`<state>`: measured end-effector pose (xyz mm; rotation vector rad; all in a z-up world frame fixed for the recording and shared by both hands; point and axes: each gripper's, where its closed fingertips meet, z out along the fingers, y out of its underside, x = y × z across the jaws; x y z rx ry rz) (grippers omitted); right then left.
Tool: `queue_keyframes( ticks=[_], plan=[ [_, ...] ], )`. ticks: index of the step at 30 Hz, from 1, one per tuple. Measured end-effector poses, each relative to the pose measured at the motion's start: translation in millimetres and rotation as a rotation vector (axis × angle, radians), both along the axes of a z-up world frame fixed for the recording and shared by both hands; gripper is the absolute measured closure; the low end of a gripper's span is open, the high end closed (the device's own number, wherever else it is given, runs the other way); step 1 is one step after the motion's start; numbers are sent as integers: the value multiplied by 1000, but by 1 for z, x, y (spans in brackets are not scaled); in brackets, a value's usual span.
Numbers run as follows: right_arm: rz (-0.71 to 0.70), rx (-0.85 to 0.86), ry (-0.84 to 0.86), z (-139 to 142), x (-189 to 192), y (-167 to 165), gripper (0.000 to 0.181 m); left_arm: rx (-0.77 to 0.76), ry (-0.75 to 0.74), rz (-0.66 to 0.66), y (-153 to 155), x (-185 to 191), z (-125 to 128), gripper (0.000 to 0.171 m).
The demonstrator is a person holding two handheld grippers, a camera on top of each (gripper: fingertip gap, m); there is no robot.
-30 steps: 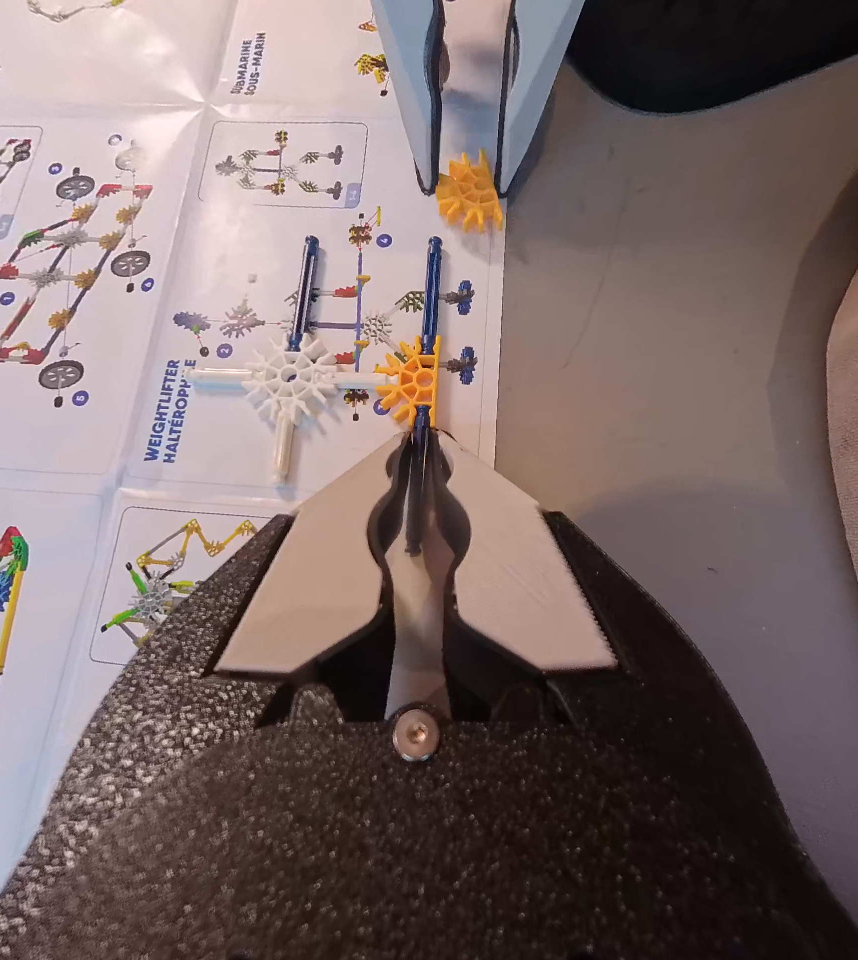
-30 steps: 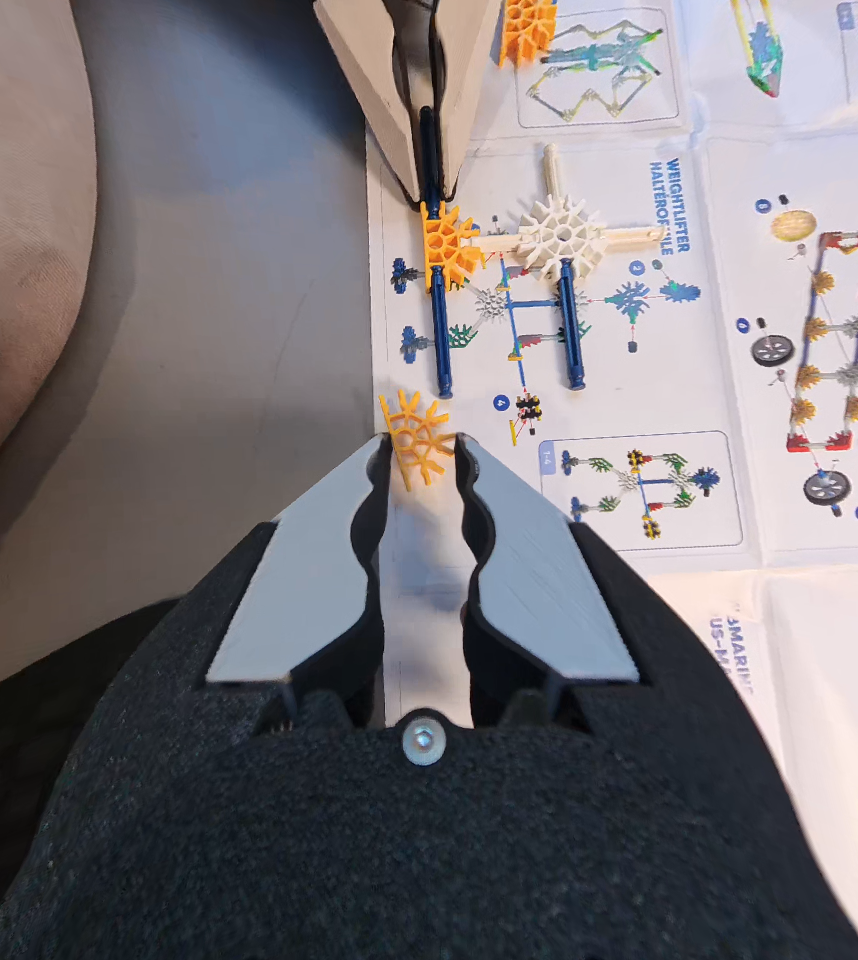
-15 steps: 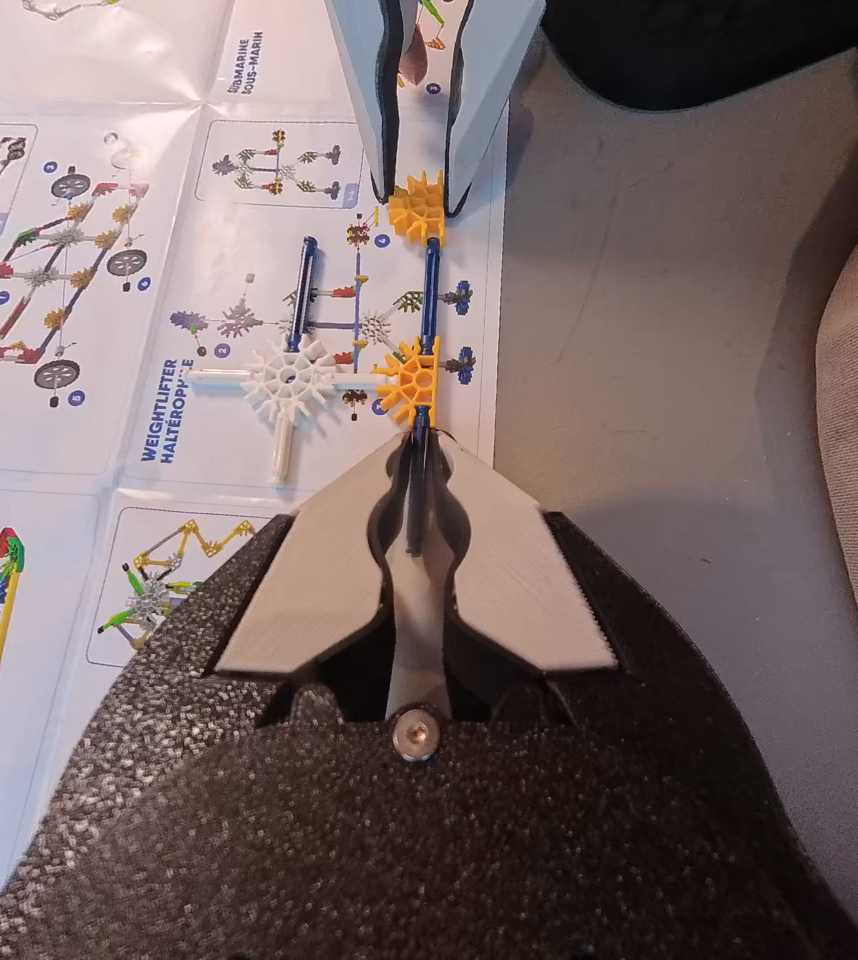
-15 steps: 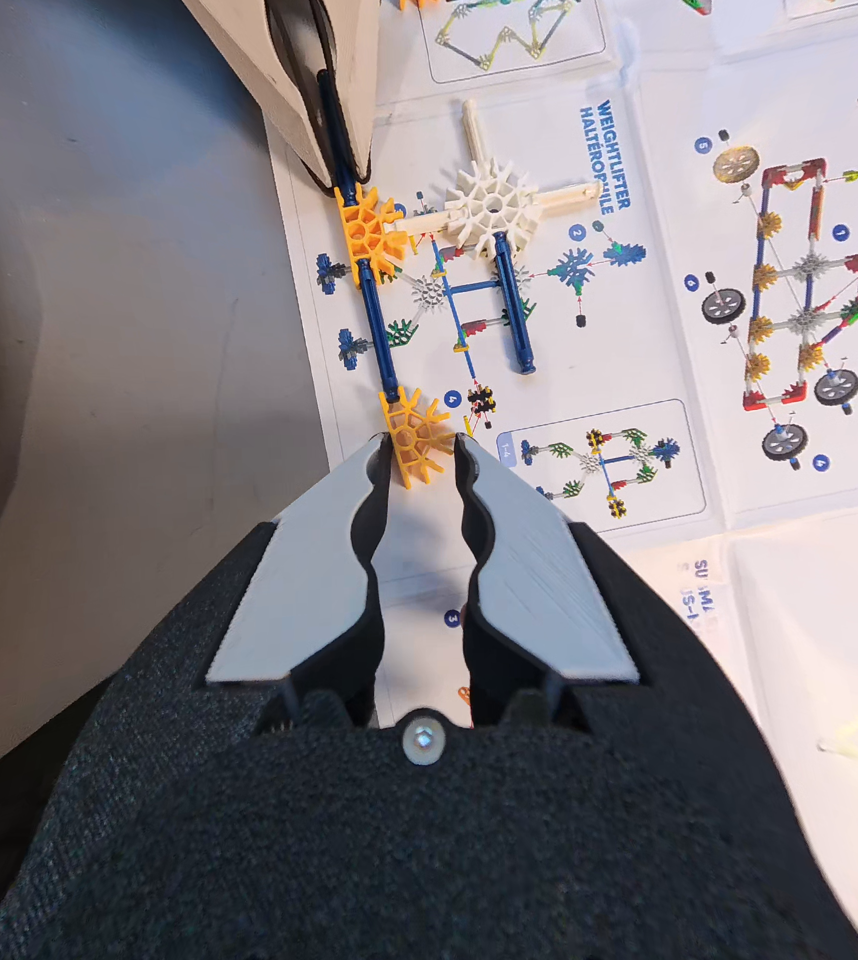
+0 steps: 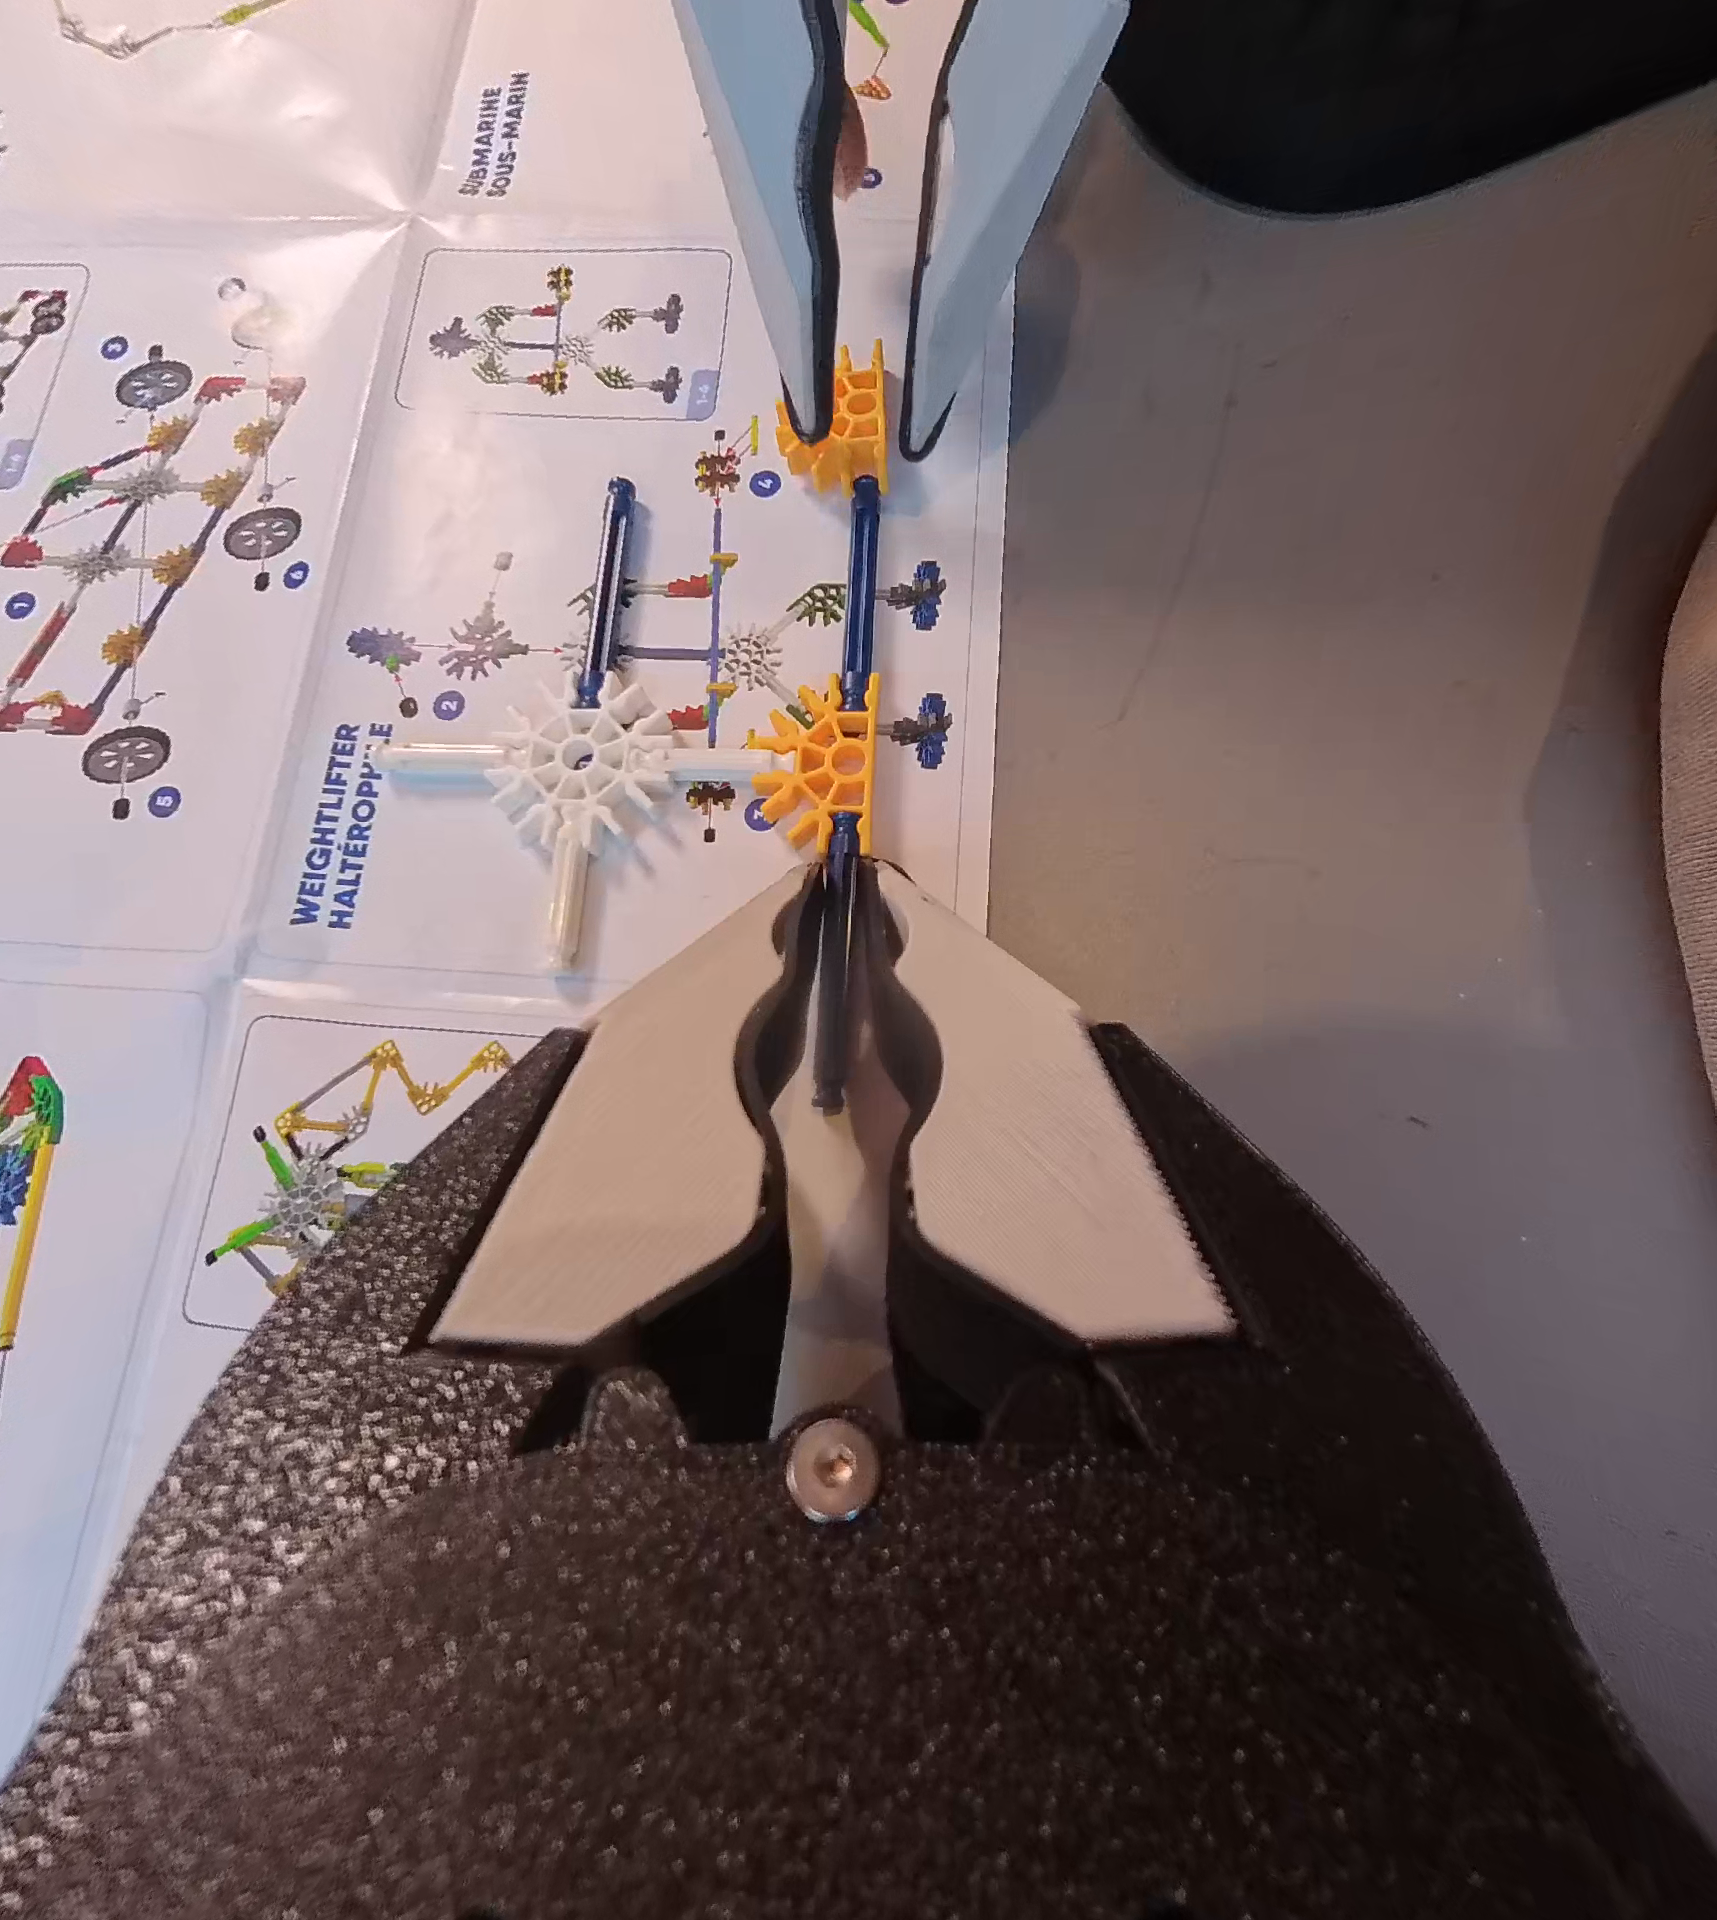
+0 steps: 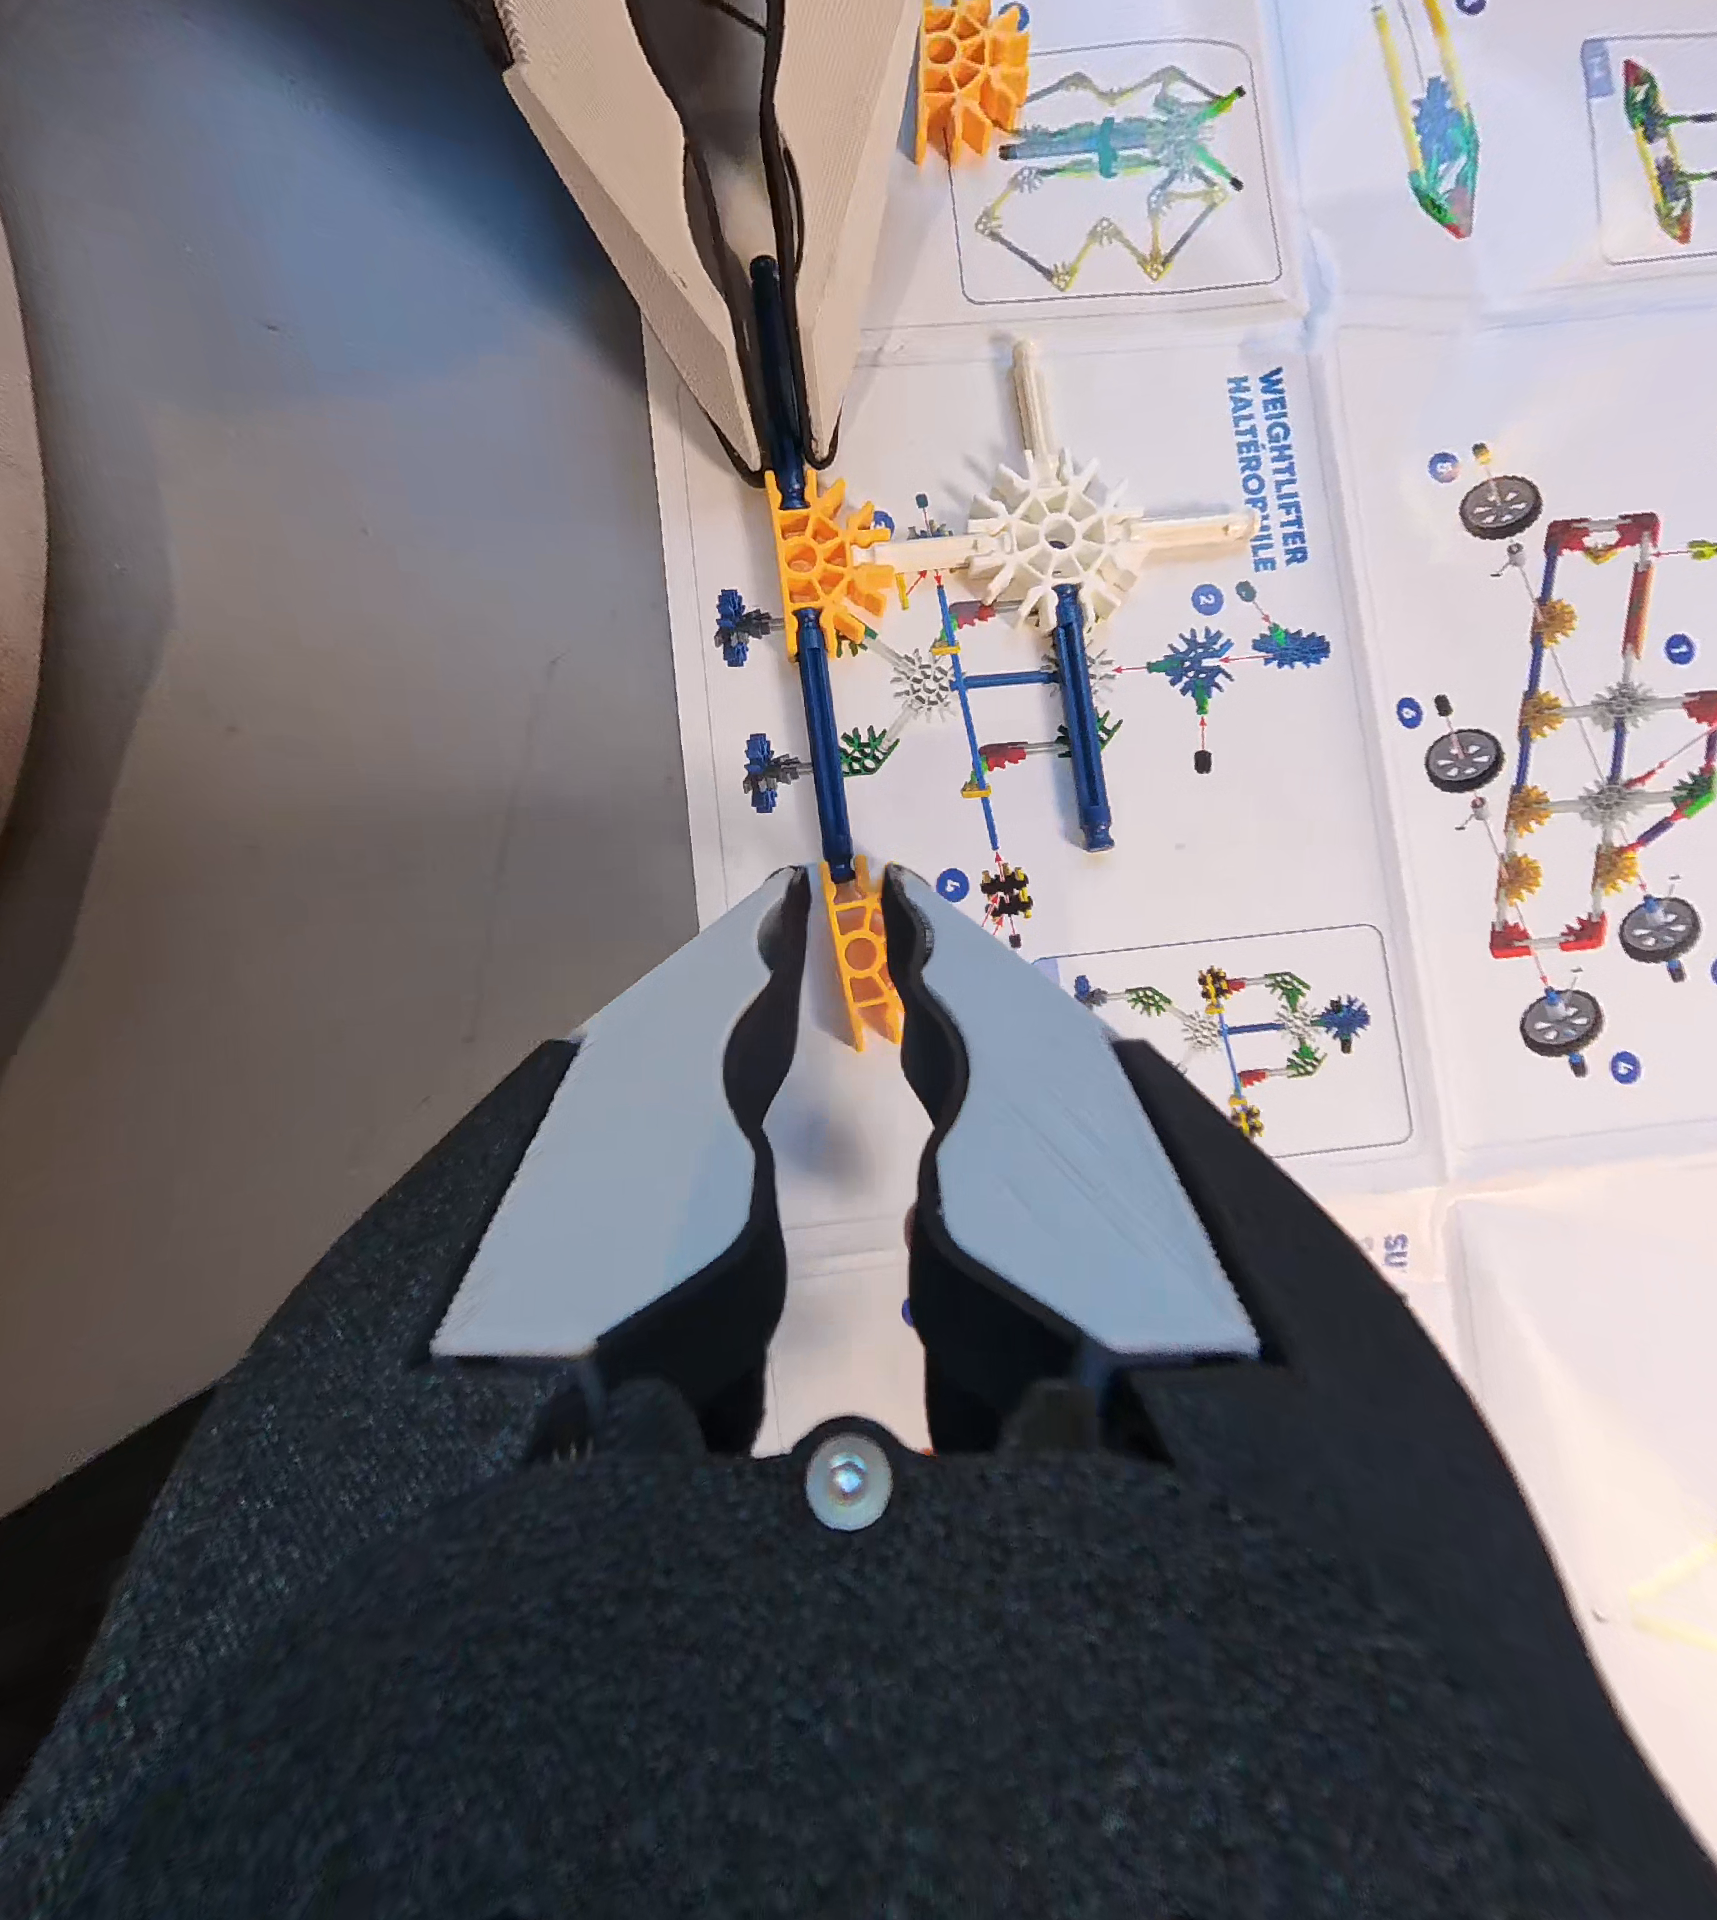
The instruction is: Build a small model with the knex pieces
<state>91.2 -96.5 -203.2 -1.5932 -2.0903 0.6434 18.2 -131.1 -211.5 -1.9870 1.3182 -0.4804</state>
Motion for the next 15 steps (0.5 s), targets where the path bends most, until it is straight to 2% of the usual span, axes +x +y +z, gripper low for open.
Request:
queue_keyframes(
  ticks=[10,15],
  plan=[
    [13,3,2,-2,-5,-2,174,1,0,0,0,0,0,167],
    [12,-4,13,0,-6,-3,171,2,1,0,0,0,0,167]
  ],
)
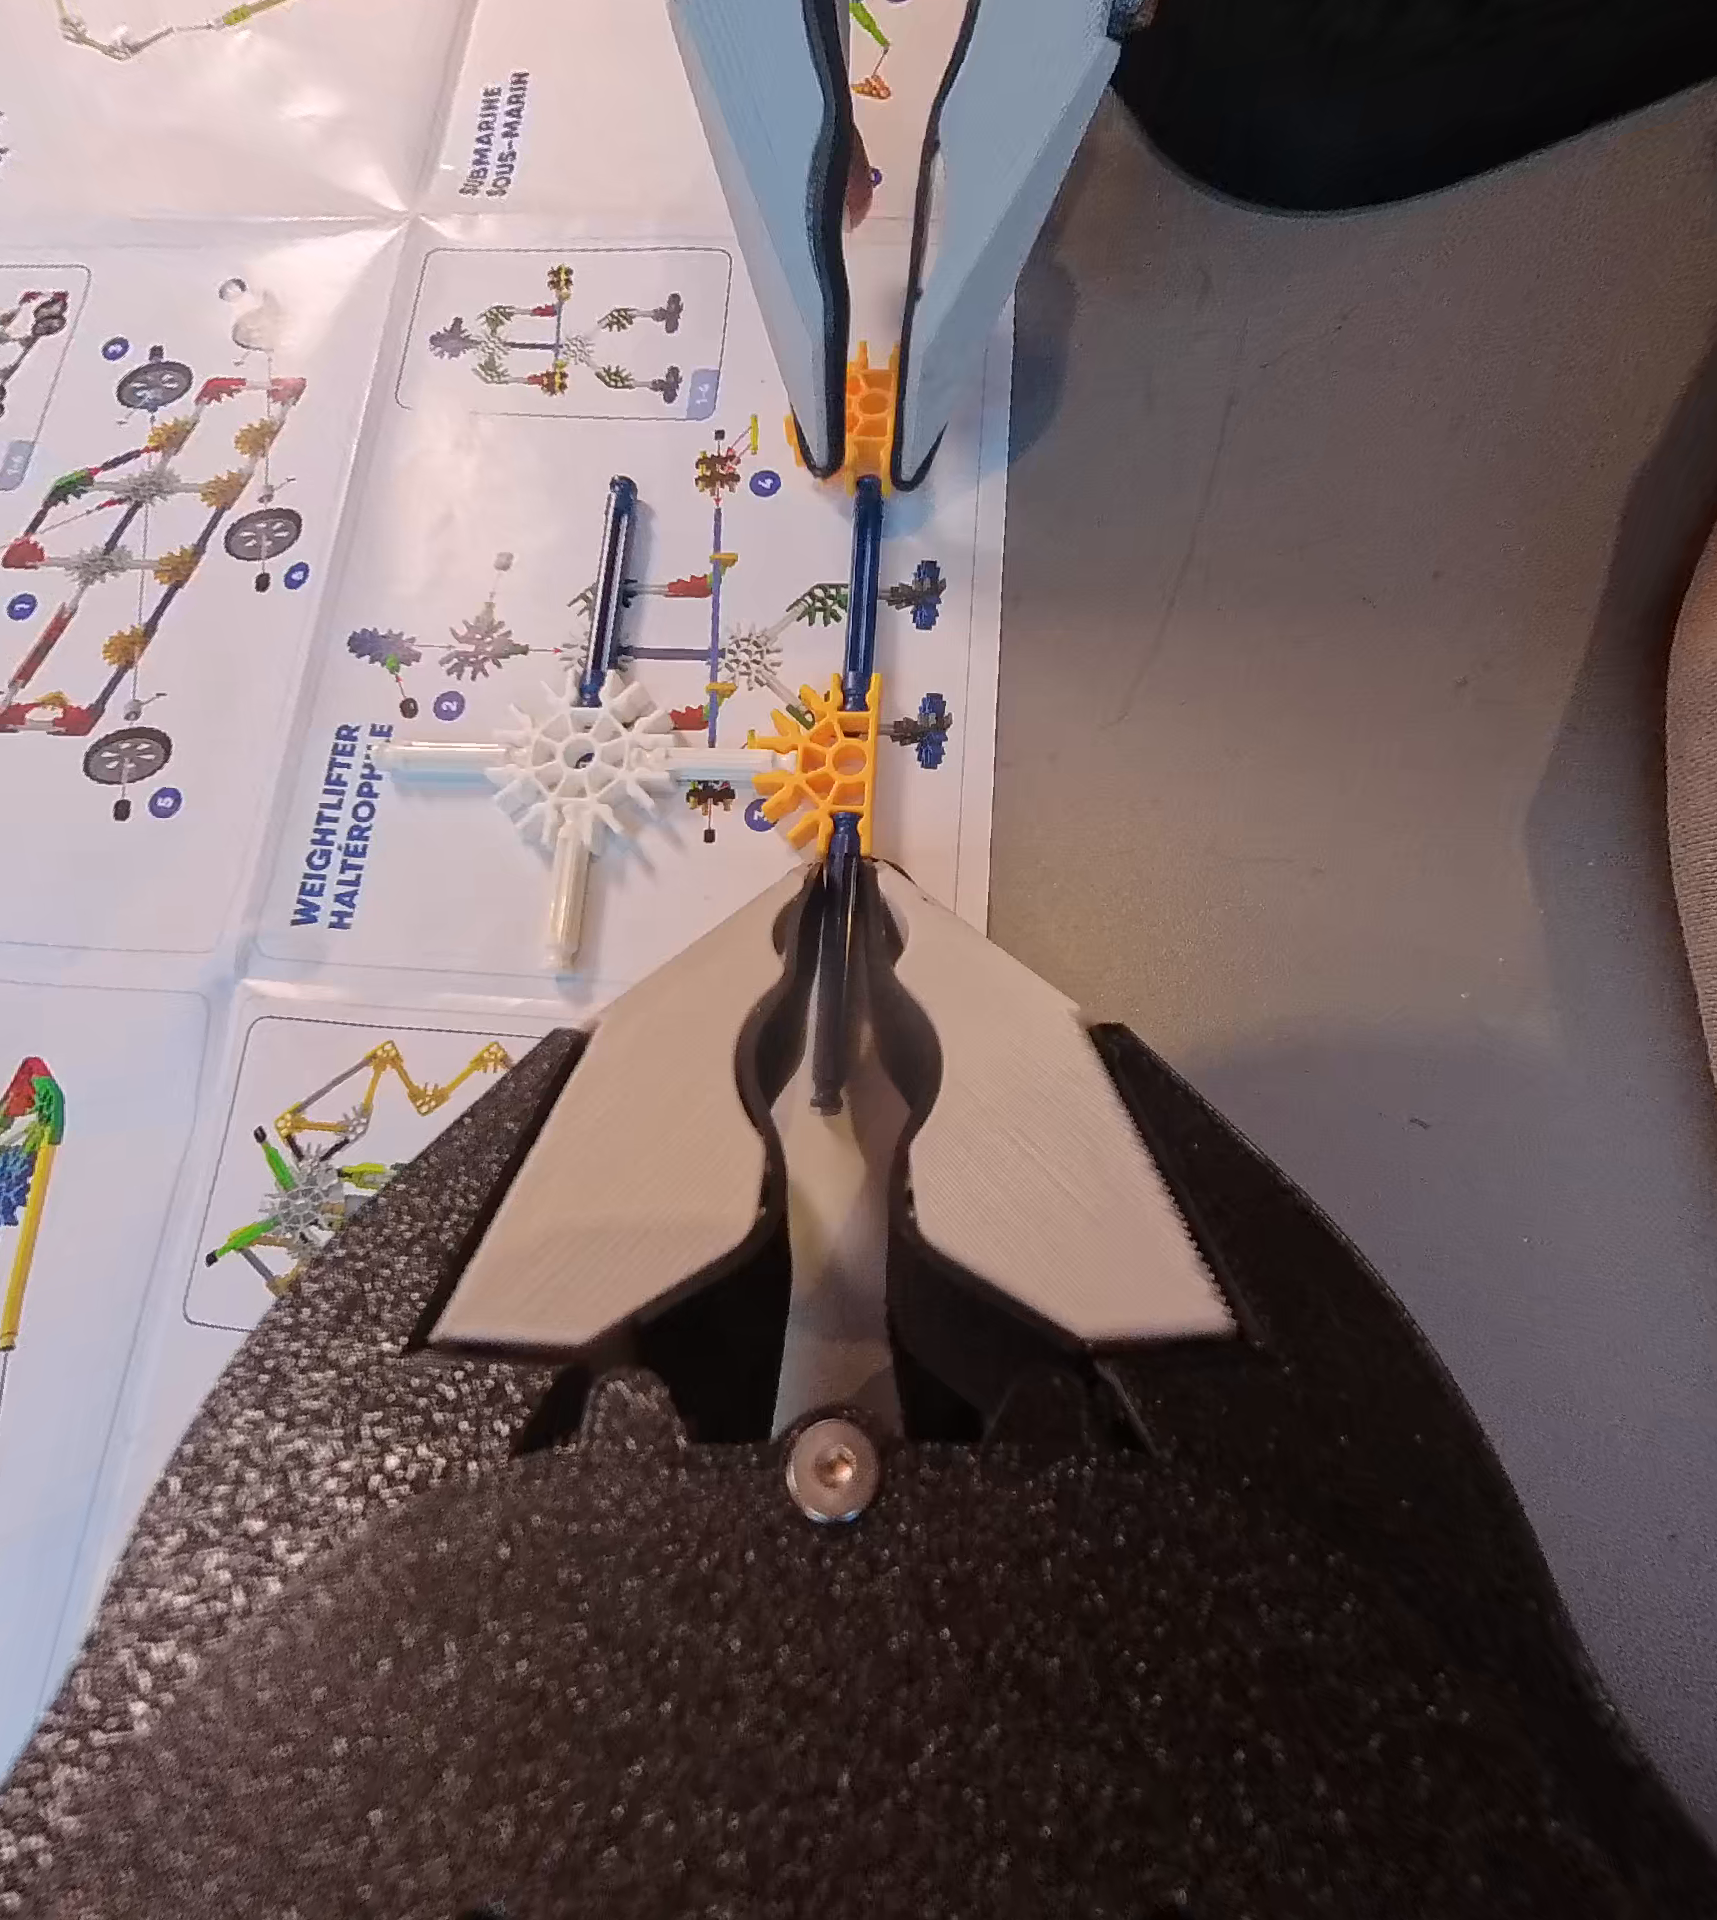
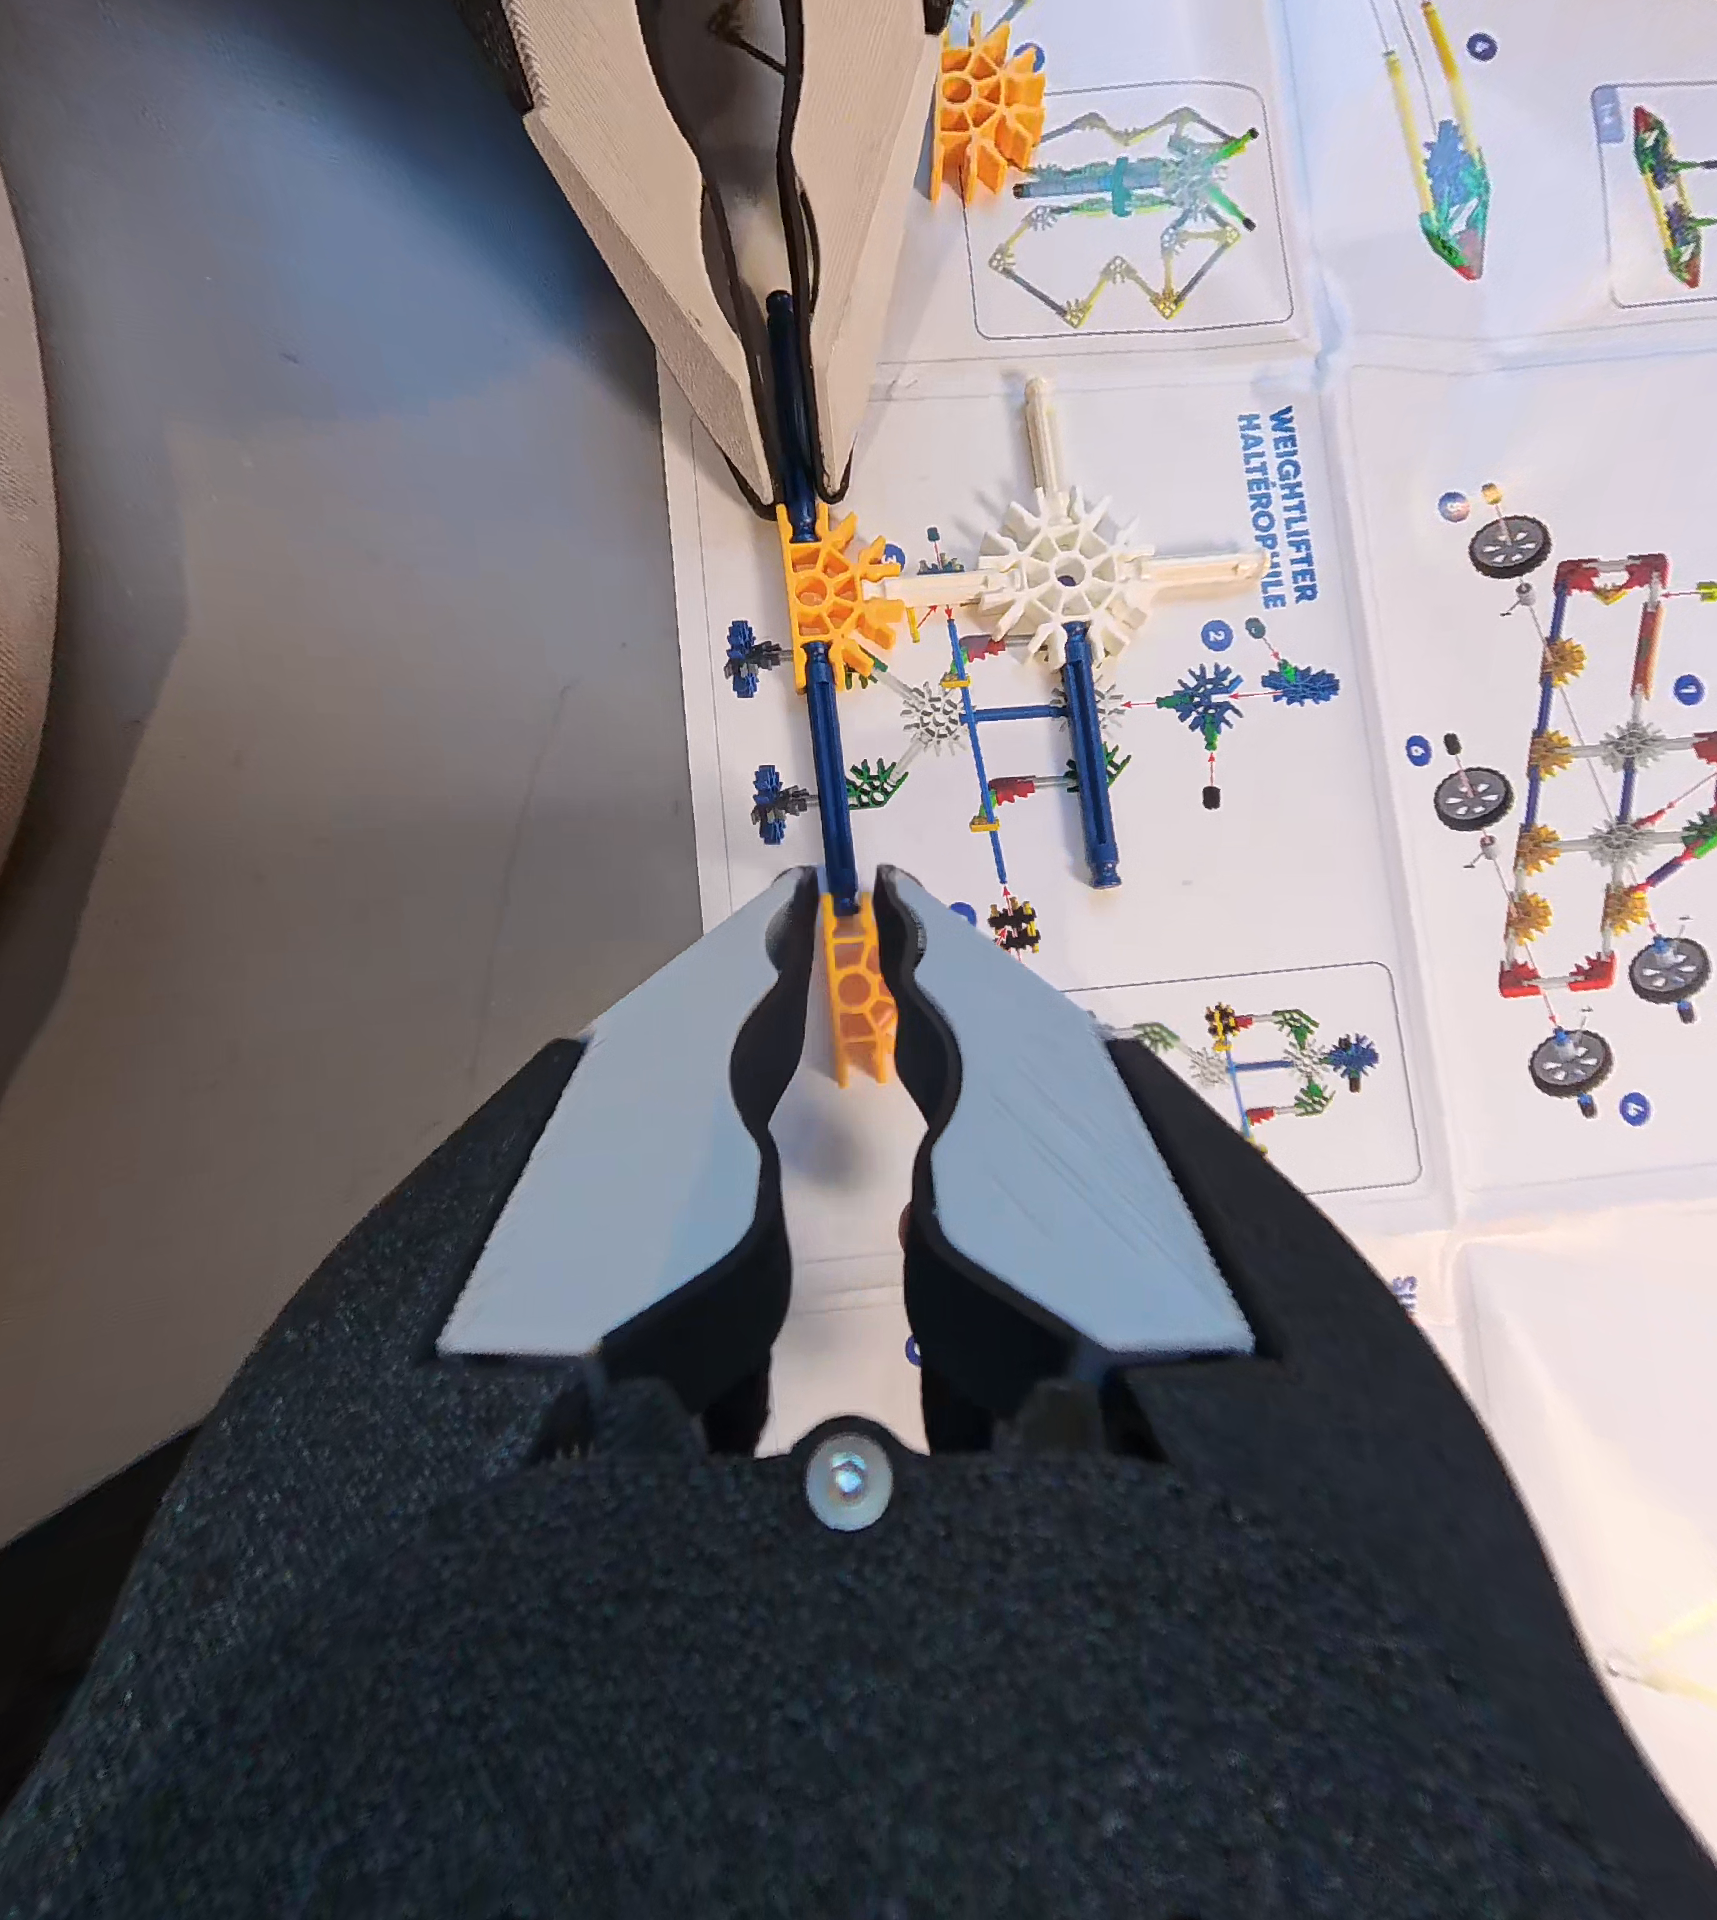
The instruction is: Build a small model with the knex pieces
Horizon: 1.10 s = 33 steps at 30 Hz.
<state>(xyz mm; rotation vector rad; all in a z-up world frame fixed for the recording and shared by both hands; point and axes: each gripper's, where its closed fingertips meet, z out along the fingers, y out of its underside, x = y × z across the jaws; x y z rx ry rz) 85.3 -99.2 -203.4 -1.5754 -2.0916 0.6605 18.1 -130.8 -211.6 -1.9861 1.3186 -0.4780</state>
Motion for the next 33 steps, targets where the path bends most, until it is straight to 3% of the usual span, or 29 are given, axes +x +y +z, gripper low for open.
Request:
queue_keyframes(
  ticks=[12,33],
  plan=[
    [79,9,-4,3,5,0,164,0,0,0,0,0,0,167],
    [38,79,-2,-4,1,-1,166,1,0,0,0,0,0,167]
  ],
)
